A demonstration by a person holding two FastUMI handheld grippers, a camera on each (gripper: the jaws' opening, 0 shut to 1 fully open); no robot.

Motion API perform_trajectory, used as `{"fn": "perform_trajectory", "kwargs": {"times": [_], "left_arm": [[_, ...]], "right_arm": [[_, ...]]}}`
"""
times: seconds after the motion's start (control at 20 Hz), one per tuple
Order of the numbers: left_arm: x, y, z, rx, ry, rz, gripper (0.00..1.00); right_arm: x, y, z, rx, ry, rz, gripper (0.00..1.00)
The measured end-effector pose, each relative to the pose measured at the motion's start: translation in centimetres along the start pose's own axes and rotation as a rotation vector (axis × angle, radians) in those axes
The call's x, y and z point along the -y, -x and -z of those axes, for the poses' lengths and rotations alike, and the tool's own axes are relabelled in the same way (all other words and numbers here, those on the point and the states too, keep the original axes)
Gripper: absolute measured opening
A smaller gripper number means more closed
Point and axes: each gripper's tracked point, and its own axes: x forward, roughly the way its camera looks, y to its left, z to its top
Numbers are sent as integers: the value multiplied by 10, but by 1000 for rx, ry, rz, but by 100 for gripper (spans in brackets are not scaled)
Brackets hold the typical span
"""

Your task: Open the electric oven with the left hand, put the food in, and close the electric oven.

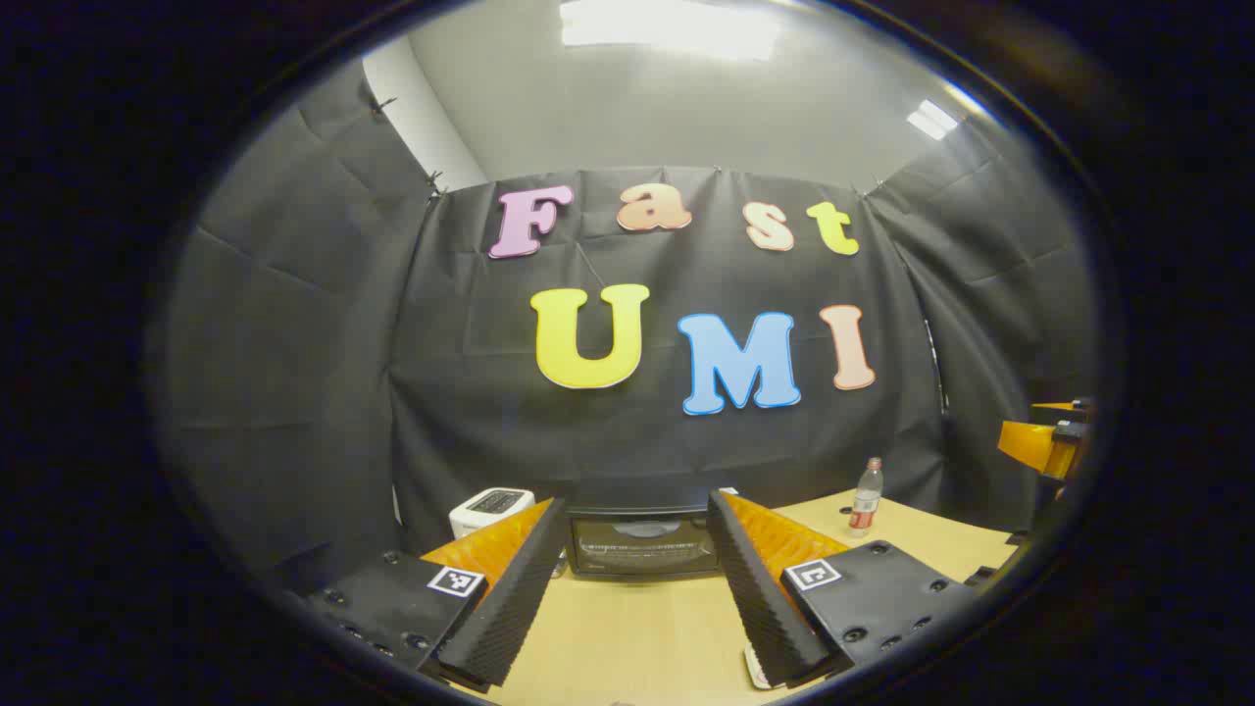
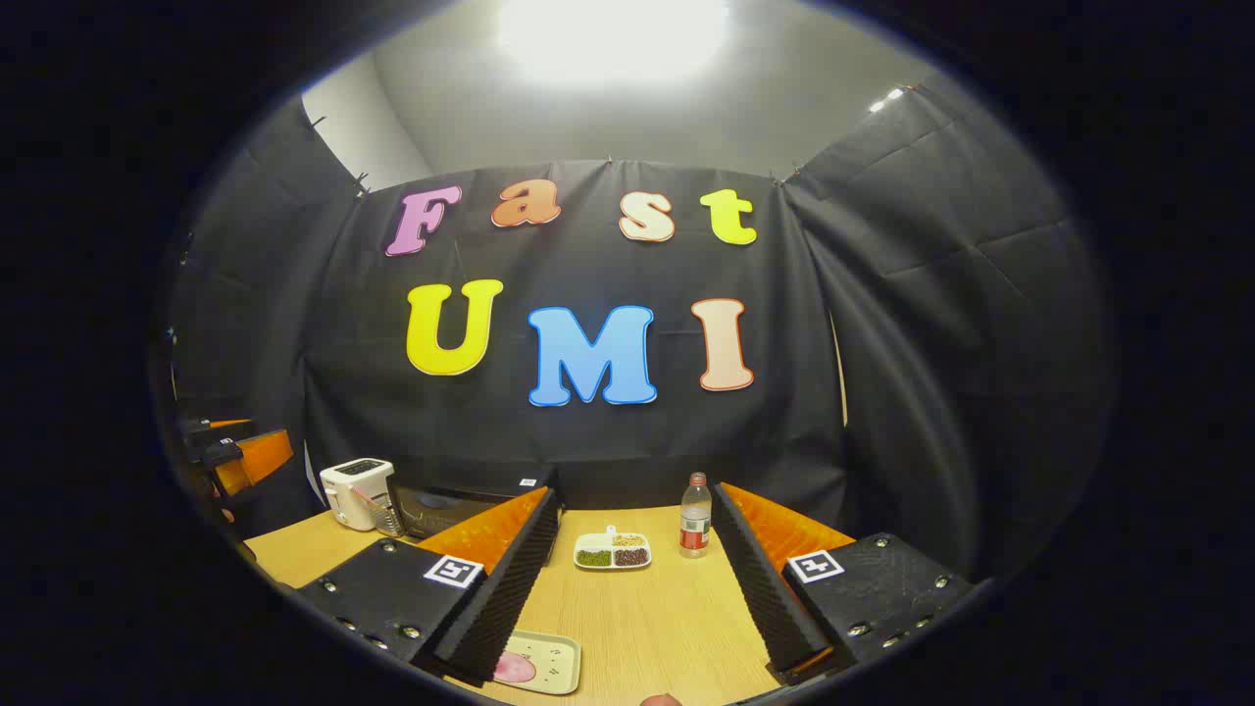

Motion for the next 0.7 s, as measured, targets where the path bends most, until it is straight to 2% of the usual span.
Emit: {"fn": "perform_trajectory", "kwargs": {"times": [0.3,0.4,0.45,0.7], "left_arm": [[-13,0,-1,2,-1,-49,100],[-13,1,-2,6,-10,-56,95],[-14,1,-3,7,-15,-59,100],[-8,4,-2,3,-18,-63,100]], "right_arm": [[-4,-11,-5,12,4,-23,97],[-6,-13,-6,15,5,-30,97],[-7,-14,-6,15,7,-32,97],[-7,-15,-5,15,15,-45,97]]}}
